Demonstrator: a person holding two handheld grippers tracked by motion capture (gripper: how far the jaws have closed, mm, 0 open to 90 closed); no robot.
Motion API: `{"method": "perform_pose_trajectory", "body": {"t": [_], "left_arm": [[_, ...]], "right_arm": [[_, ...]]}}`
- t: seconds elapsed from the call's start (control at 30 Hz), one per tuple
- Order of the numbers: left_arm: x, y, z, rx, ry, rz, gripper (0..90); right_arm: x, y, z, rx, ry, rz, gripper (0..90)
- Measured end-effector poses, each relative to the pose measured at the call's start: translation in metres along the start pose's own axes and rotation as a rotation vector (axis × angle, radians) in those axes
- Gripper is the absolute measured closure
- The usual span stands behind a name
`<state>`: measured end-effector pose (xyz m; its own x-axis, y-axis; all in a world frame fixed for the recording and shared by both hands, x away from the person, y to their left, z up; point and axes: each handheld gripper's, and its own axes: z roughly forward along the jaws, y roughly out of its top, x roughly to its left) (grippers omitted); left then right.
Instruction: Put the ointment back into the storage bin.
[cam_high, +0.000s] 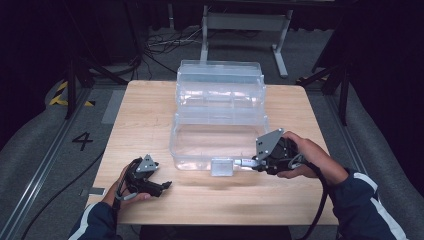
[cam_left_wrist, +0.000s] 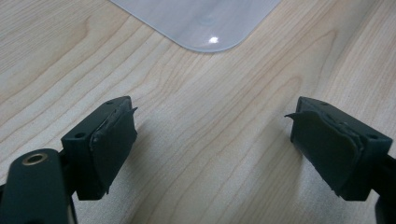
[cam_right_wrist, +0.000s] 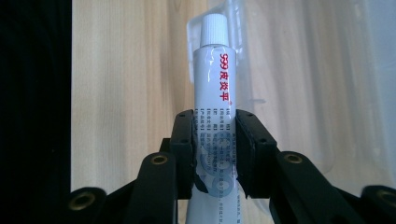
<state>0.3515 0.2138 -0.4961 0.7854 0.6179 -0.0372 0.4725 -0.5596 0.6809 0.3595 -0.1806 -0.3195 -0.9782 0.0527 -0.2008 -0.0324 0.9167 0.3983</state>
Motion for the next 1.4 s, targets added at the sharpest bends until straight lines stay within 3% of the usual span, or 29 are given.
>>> {"method": "perform_pose_trajectory", "body": {"t": [0.8, 1.4], "left_arm": [[0.000, 0.000, 0.000, 0.000, 0.001, -0.002, 14.2], [0.000, 0.000, 0.000, 0.000, 0.001, -0.003, 14.3]], "right_arm": [[-0.040, 0.018, -0.012, 0.011, -0.056, 0.028, 70.4], [-0.065, 0.032, 0.005, 0.052, -0.039, 0.035, 70.4]]}}
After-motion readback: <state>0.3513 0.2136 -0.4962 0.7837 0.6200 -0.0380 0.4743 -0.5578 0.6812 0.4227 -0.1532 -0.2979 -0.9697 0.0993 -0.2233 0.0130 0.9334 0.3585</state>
